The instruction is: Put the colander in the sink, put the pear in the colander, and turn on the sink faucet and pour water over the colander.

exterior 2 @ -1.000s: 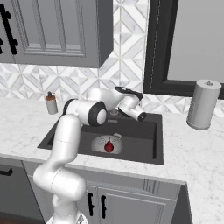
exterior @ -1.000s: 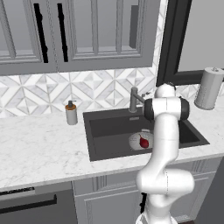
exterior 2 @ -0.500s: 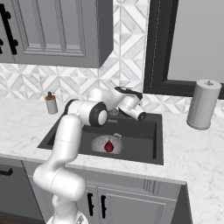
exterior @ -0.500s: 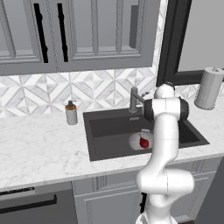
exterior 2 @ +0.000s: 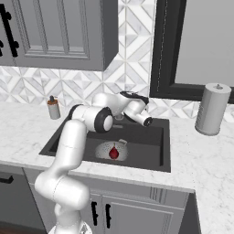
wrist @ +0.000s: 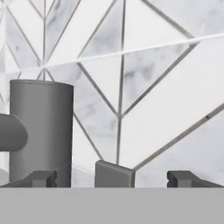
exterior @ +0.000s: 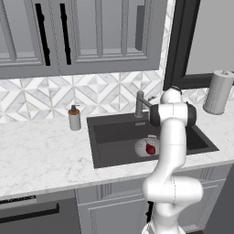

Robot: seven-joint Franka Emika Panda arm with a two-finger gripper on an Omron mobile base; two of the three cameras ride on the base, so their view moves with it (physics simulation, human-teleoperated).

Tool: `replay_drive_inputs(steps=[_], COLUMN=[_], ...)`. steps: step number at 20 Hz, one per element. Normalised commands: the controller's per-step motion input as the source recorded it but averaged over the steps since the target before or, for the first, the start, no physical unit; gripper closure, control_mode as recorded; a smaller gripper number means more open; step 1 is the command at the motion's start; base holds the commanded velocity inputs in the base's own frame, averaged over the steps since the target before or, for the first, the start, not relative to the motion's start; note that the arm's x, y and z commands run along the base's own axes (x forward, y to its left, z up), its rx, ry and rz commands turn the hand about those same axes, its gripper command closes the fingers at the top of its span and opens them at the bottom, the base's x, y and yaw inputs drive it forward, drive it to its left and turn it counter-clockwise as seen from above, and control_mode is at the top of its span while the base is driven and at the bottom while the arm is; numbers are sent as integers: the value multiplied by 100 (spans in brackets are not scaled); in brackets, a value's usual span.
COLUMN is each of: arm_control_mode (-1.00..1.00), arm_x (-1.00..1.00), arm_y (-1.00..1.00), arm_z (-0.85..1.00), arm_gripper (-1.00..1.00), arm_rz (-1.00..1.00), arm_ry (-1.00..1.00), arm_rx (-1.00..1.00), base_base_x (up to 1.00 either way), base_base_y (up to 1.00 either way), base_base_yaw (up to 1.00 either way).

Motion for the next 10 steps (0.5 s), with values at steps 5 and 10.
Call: replay_drive_inputs(steps=[5, 10], arm_control_mode=[-100, -100], arm_x=[11, 6], arm_y=[0, 0], arm_z=[0, 0], arm_gripper=[-100, -100], arm_rz=[0, 0], arm_ry=[0, 0], arm_rx=[1, 1], base_base_x=[0, 0], base_base_y=[0, 0], base_base_yaw=[0, 0])
